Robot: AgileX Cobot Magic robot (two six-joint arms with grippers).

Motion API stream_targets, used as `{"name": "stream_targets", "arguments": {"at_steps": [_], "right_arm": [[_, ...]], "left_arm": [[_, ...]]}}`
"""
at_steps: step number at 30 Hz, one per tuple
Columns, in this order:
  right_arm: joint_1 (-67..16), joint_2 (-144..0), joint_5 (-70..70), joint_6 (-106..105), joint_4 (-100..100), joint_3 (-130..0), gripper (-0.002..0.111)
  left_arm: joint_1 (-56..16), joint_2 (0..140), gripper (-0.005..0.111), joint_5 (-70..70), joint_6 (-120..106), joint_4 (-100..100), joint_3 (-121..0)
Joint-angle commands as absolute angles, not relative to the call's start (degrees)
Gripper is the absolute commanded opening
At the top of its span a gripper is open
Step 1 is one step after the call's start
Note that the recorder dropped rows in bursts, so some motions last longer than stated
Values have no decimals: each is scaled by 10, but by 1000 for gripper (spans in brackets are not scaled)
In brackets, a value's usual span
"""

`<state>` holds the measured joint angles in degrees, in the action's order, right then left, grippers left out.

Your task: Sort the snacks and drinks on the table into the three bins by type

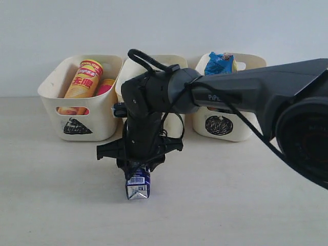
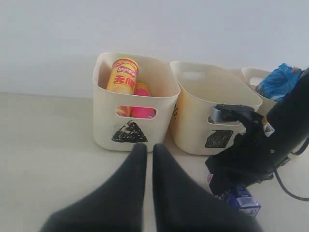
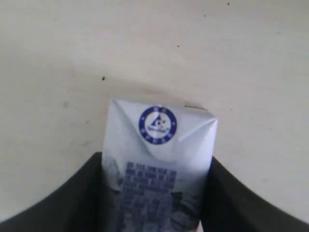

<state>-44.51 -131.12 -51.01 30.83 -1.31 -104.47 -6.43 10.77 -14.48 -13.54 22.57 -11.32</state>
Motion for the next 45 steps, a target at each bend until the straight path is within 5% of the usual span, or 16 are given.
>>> {"name": "stream_targets", "arguments": {"at_steps": [1,12,28,30,32,35,45], "right_arm": [[-445,-1229,-516,274,-21,-1048,0],[-437,-1102,-330,334,-392,-1048,0],[-369,-1195,-255,405,-410,-1047,2],[-369,-1198,-259,407,-409,-1047,17],[-369,-1198,-259,408,-406,-1047,56],[-369,-1197,-265,417,-406,-1047,79],[-371,-1161,-358,424,-389,-1047,78]], "left_arm": [[-66,104,4,-142,-138,231,-111],[-66,104,4,-142,-138,231,-111],[-66,104,4,-142,-138,231,-111],[-66,104,4,-142,-138,231,-111],[-66,104,4,-142,-138,231,-111],[-66,104,4,-142,-138,231,-111],[-66,104,4,-142,-138,231,-111]]}}
